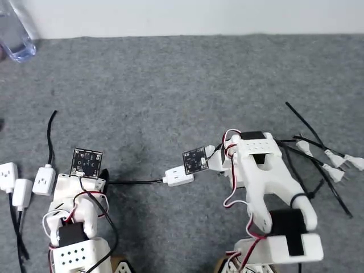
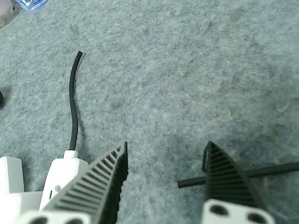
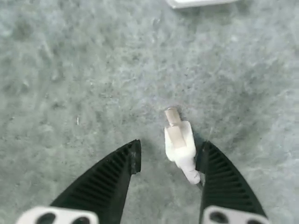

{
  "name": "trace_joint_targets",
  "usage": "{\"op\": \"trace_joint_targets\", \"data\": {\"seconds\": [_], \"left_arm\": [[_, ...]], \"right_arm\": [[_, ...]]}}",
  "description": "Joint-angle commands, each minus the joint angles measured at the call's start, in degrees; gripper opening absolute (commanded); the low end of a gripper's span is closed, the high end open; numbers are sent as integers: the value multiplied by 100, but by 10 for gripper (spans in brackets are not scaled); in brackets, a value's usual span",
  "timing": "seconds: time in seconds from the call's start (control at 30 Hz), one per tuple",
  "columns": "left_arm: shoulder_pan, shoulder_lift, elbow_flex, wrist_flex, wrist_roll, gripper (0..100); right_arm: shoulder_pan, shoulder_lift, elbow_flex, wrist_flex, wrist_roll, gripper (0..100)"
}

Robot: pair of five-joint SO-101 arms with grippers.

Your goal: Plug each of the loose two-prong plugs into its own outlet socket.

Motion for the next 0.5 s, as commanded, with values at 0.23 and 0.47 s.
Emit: {"op": "trace_joint_targets", "data": {"seconds": [0.23, 0.47], "left_arm": [[-18, -70, -31, 9, -44, 246], [-141, -70, -31, 9, -44, 246]], "right_arm": [[66, -1771, -211, 1323, -79, 198], [66, -1789, 554, 971, -79, 140]]}}
